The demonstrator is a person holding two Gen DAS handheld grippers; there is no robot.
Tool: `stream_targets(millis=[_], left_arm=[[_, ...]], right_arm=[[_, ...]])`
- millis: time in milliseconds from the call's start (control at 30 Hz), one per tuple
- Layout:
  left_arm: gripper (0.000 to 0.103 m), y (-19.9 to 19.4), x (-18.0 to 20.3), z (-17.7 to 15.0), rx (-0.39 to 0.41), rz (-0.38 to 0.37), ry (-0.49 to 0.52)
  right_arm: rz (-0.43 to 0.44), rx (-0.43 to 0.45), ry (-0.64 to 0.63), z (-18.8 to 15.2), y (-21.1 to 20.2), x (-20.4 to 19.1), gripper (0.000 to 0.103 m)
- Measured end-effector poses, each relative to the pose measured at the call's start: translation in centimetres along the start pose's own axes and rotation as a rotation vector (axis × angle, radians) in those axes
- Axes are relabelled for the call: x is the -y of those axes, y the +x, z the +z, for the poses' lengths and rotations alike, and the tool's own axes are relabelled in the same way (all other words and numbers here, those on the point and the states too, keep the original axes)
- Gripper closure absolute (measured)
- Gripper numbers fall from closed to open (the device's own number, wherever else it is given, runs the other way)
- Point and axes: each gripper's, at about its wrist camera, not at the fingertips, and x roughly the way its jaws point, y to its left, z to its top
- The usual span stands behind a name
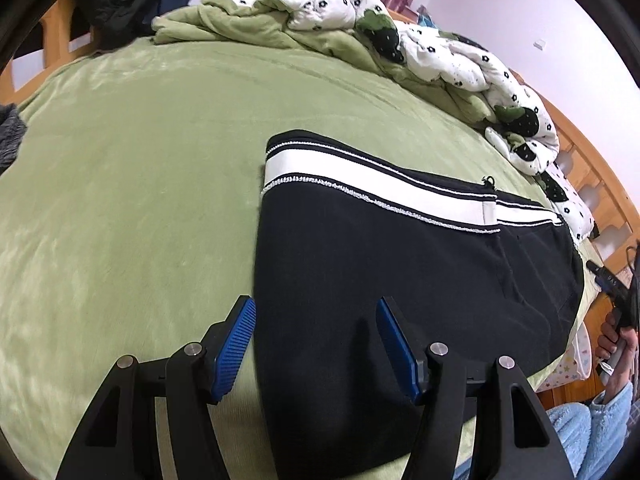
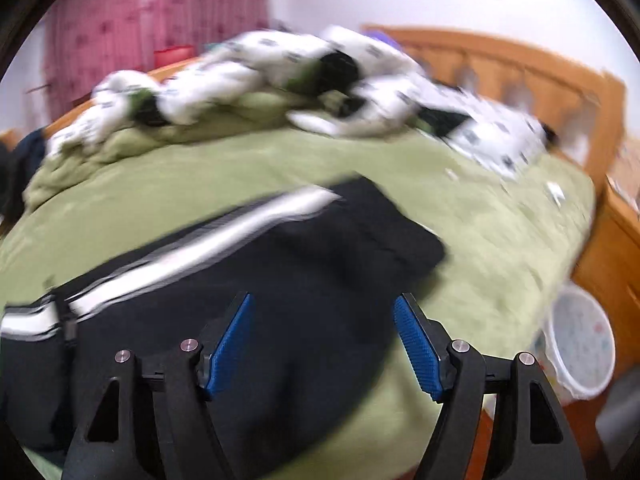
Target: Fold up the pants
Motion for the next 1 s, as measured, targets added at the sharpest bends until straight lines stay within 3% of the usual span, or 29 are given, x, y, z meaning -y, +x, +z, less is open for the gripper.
stream_targets(millis=[100, 167, 300, 367, 400, 500, 567, 633, 800, 1000], left_arm=[[0.044, 1.8, -0.8, 0.9, -0.036, -0.031, -0.024], [0.044, 3.0, -1.3, 1.2, -0.072, -0.064, -0.052], [0.044, 4.6, -2.5, 1.4, -0.083, -0.163, -0.123], [0.046, 5.0, -2.8, 1.8, -0.087, -0.207, -0.144], [0.048, 5.4, -2.9, 2.1, -0.098, -0.217, -0.156], [0.064, 6.3, -3.4, 2.9, -0.108, -0.233, -0.205], [0.084, 6.4, -3.6, 2.9, -0.111, -0.253, -0.248], [0.092, 5.4, -3.5, 3.0, -0.070, -0.264, -0.278], [0.093, 1.8, -1.0, 5.1, 0.030, -0.235, -0.188], [0.094, -1.7, -3.0, 7.9, 0.080, -0.291, -0.225]], right_arm=[[-0.018, -0.064, 0.069, -0.6, 2.7, 3.4, 0.032], [0.023, -0.097, 0.098, -1.4, 4.6, 4.3, 0.032], [0.191, -0.156, 0.193, -2.2, 8.8, 5.3, 0.032], [0.227, -0.125, 0.212, -1.8, 9.7, 5.6, 0.033], [0.232, -0.115, 0.209, -1.6, 9.8, 5.4, 0.040], [0.250, -0.121, 0.207, -0.2, 11.1, 4.9, 0.045], [0.246, -0.098, 0.235, 0.2, 11.1, 4.8, 0.065], [0.265, -0.038, 0.243, 0.7, 9.2, 4.5, 0.084], [0.271, 0.124, 0.174, 4.0, 2.0, 0.3, 0.087], [0.343, 0.282, 0.065, 9.4, -7.1, -8.0, 0.088]])
